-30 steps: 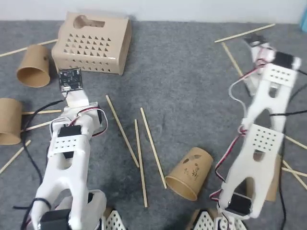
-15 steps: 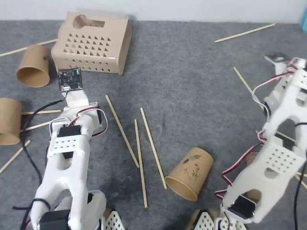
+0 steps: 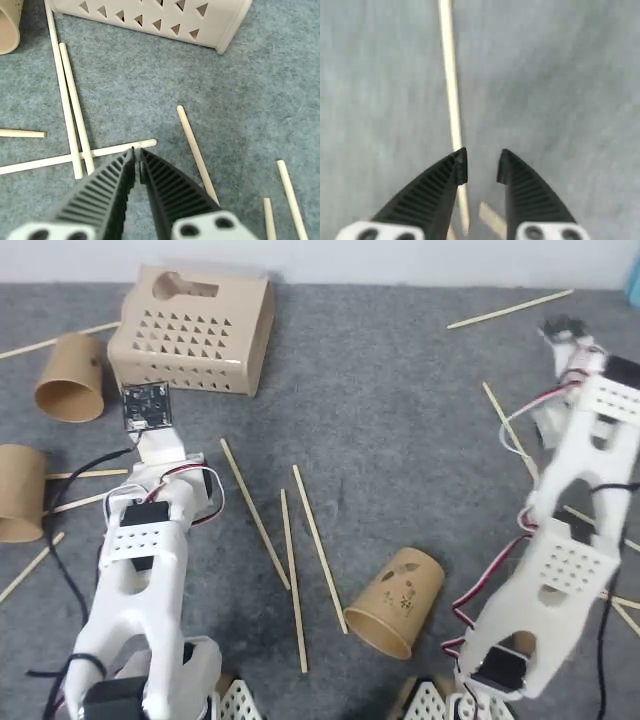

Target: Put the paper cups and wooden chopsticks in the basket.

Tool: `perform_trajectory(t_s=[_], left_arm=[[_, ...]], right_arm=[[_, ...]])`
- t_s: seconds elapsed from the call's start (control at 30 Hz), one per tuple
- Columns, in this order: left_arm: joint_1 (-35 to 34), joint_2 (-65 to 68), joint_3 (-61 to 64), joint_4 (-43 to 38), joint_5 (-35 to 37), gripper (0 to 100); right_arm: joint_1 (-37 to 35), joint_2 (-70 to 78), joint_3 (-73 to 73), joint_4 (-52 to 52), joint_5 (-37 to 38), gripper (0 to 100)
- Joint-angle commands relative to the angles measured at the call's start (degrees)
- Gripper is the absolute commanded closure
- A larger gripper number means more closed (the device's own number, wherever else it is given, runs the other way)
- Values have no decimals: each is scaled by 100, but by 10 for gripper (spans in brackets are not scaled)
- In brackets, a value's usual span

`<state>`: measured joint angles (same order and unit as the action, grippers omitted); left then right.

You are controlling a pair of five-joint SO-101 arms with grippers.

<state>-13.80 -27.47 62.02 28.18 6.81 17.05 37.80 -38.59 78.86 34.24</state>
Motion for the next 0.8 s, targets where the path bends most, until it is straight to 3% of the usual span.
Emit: perform_trajectory(t_s=[0.0, 0.27, 0.67, 0.77], left_arm=[[-35, -62, -31, -141, -53, 987], [-35, -62, -48, -158, -53, 987], [-35, -62, -48, -158, -53, 987], [-35, -62, -48, -158, -53, 987]], right_arm=[[-444, 92, -35, -1402, -360, 935], [-708, 1288, -404, -2167, 26, 921], [-752, 3143, -3059, -1684, 70, 924], [-752, 3495, -3701, -1262, 70, 990]])
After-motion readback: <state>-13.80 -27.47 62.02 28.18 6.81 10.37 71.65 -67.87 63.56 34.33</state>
